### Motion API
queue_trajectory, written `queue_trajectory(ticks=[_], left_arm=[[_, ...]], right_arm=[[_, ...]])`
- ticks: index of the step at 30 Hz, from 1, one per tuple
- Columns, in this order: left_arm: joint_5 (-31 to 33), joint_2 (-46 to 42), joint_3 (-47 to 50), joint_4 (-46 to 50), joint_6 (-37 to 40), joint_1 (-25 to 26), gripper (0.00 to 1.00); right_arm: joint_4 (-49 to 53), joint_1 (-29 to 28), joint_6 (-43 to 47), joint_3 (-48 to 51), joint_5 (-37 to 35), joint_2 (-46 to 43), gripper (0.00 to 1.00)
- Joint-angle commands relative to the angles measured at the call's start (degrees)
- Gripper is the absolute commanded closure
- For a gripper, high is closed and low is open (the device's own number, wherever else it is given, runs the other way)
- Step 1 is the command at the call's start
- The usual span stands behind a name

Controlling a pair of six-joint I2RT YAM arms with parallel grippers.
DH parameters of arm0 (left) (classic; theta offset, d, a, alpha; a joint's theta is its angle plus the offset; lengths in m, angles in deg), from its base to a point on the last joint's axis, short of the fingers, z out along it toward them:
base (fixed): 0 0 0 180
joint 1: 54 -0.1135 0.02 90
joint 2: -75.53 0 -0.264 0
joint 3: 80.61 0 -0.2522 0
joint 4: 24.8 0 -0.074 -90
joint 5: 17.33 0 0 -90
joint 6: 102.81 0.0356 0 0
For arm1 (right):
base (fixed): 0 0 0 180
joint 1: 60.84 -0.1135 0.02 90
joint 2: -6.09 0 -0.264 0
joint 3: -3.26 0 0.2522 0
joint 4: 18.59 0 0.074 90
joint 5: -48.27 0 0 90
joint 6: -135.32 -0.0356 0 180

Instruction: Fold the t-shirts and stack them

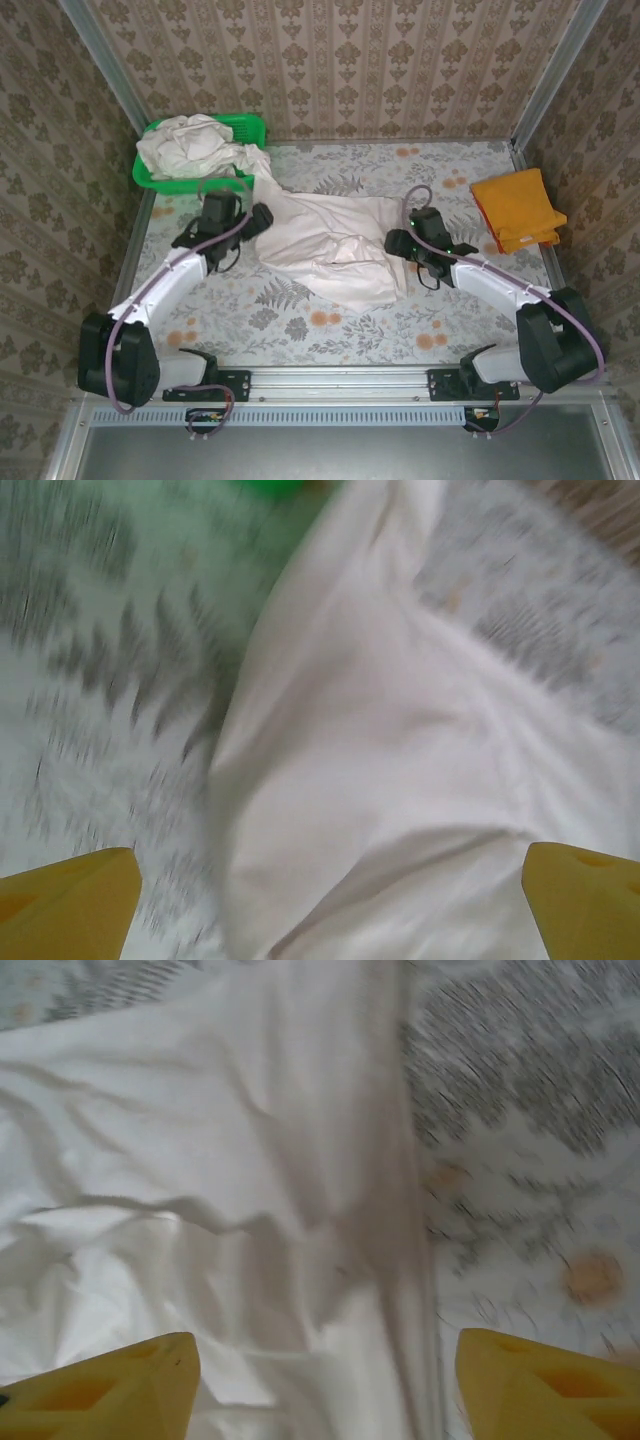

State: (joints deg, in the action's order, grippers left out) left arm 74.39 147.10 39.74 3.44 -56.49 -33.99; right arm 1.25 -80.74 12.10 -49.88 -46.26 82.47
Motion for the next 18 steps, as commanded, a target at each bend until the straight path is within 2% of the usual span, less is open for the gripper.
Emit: queue_trajectory(ticks=[1, 6, 9, 12, 14, 16, 18], left_arm=[[2.7, -2.7, 6.2, -2.6, -7.8, 2.2, 0.03], [0.2, -0.7, 10.0, -7.3, -12.7, 3.6, 0.1], [0.0, 1.5, 10.0, -8.1, -14.3, 4.0, 0.2], [-0.3, 3.2, 10.2, -9.7, -15.1, 4.2, 0.35], [-0.1, 4.4, 9.8, -10.0, -15.1, 4.2, 0.47], [0.0, 5.4, 9.7, -10.8, -14.8, 4.3, 0.64], [0.3, 6.3, 9.7, -11.6, -14.5, 4.3, 0.86]], right_arm=[[2.1, 2.0, -5.9, 3.5, 3.6, -1.7, 0.38], [-1.9, 2.4, -8.9, 7.0, 7.7, -0.1, 0.49], [-5.0, 2.5, -9.7, 7.0, 11.3, 3.0, 0.55], [-8.4, 2.4, -10.5, 7.0, 13.6, 7.2, 0.68], [-9.8, 2.4, -10.7, 6.8, 13.9, 8.5, 0.85], [-9.1, 2.5, -10.0, 6.1, 12.6, 8.2, 1.0], [-7.5, 2.5, -8.4, 5.2, 10.4, 6.4, 1.0]])
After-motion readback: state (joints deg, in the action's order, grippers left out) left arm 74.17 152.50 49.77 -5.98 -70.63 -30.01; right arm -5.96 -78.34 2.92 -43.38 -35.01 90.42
